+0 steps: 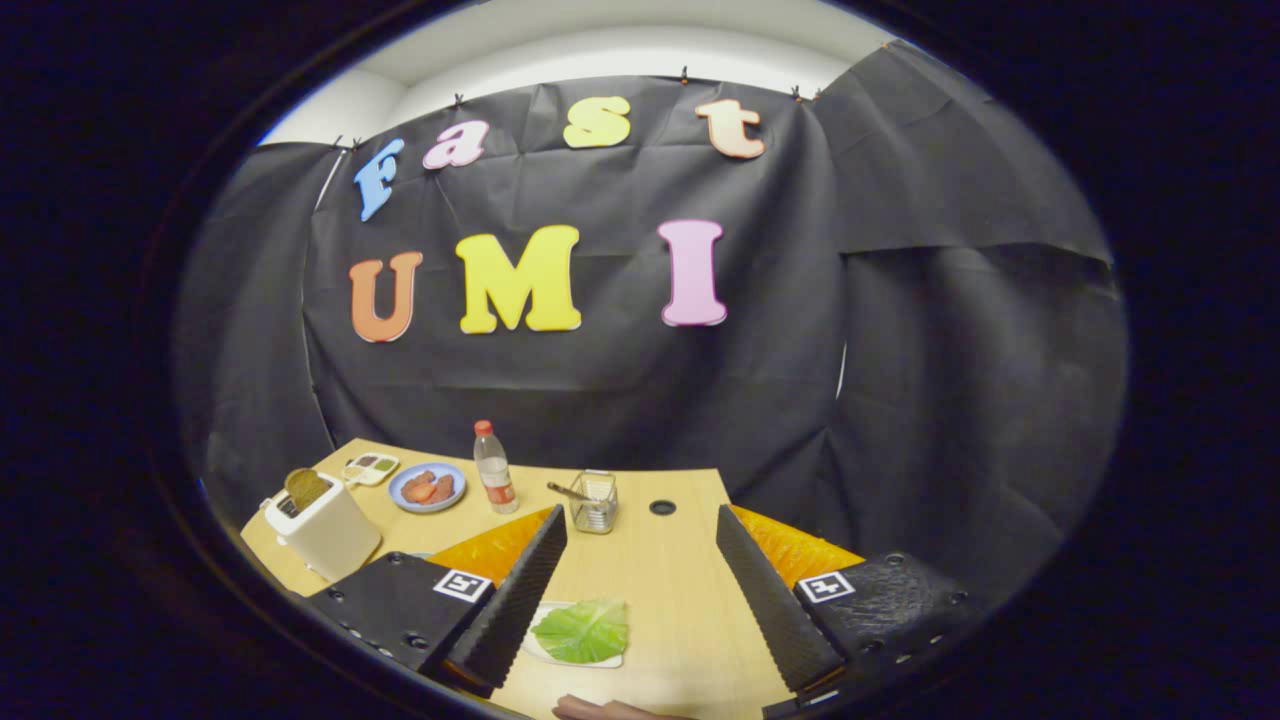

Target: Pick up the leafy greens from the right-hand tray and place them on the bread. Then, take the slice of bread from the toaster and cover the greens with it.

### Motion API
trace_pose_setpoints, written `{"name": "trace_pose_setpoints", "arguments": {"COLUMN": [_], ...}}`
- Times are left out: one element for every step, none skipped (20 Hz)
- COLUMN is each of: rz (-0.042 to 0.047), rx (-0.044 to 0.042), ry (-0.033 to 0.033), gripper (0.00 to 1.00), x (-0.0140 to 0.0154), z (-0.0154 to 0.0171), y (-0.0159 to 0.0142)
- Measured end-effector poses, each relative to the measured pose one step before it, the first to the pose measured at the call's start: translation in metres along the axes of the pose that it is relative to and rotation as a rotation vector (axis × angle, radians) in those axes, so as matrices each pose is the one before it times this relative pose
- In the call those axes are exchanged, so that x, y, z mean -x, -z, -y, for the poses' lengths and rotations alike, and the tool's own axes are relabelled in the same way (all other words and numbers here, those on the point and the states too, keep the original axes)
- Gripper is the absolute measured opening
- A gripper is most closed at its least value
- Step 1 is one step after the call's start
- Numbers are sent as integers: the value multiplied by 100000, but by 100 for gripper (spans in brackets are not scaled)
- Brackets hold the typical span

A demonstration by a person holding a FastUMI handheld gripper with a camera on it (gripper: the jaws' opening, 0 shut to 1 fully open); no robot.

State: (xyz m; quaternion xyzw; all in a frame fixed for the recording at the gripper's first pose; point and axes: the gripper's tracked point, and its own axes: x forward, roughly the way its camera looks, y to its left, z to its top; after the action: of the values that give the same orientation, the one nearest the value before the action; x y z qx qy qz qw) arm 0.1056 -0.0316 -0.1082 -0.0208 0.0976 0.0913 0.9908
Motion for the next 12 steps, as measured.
{"name": "trace_pose_setpoints", "arguments": {"rz": [-2467,-2029,-2121,-2454,-2434,-2332,-2100,-2437,-3354,-3897,-3148,-3259], "rx": [-113,95,165,316,322,630,721,806,606,1066,489,199], "ry": [-974,-341,-730,-641,-1014,-1199,-855,-1416,-2469,-2012,-1380,-1486], "gripper": [95,95,95,95,95,95,95,96,96,95,96,96], "x": [-1077,-1052,-1152,-1163,-1188,-1223,-1237,-1339,-1370,-1437,-1261,-1192], "z": [46,234,63,13,-14,-70,-57,-187,-477,-259,-132,-187], "y": [1130,865,1059,968,1074,830,988,913,1246,1183,1177,977]}}
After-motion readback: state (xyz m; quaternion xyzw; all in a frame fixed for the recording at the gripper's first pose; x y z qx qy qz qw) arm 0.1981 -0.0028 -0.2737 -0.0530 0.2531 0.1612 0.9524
